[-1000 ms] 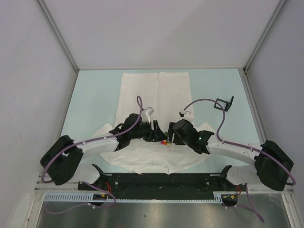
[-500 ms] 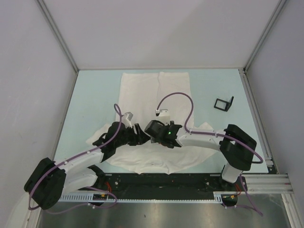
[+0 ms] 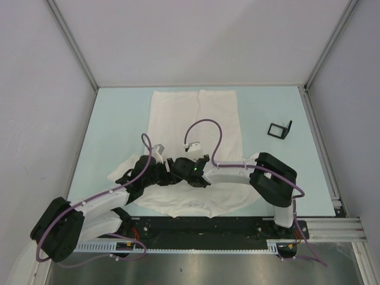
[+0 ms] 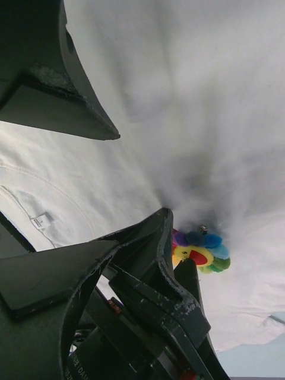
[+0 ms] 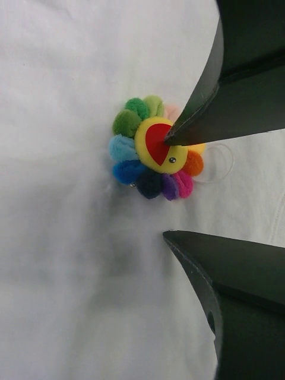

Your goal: Remove the brooch from the garment

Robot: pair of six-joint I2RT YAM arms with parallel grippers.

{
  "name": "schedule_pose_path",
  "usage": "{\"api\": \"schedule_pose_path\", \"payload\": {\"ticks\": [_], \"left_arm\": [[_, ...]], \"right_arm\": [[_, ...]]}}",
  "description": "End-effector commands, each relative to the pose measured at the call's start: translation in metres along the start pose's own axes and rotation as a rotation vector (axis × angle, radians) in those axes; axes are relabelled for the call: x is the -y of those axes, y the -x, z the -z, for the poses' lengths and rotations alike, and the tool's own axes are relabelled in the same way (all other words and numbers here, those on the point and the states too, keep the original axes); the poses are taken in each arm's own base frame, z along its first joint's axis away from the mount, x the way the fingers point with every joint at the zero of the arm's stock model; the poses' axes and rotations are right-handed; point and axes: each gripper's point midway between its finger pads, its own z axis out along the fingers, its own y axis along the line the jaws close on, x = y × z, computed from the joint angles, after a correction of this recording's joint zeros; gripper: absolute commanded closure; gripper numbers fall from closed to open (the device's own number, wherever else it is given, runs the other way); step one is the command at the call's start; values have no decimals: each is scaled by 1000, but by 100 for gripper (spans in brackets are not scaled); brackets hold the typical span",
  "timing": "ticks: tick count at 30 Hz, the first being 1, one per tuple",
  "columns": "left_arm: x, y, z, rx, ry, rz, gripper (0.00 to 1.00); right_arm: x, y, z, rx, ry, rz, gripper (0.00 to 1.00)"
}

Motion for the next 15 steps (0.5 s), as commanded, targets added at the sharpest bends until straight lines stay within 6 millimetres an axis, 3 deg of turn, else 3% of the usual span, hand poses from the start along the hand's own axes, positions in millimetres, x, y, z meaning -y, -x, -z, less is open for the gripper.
{"api": "schedule_pose_path", "payload": {"ticks": [1, 8, 15], "left_arm": [[0, 6, -1, 24, 1, 6, 27], [5, 8, -2, 28, -19, 9, 26], [9, 11, -2, 32, -33, 9, 26]], "right_arm": [[9, 0, -9, 14, -74, -1, 39], [14, -7, -15, 19, -115, 34, 59], [16, 3, -8, 82, -139, 65, 73]]}}
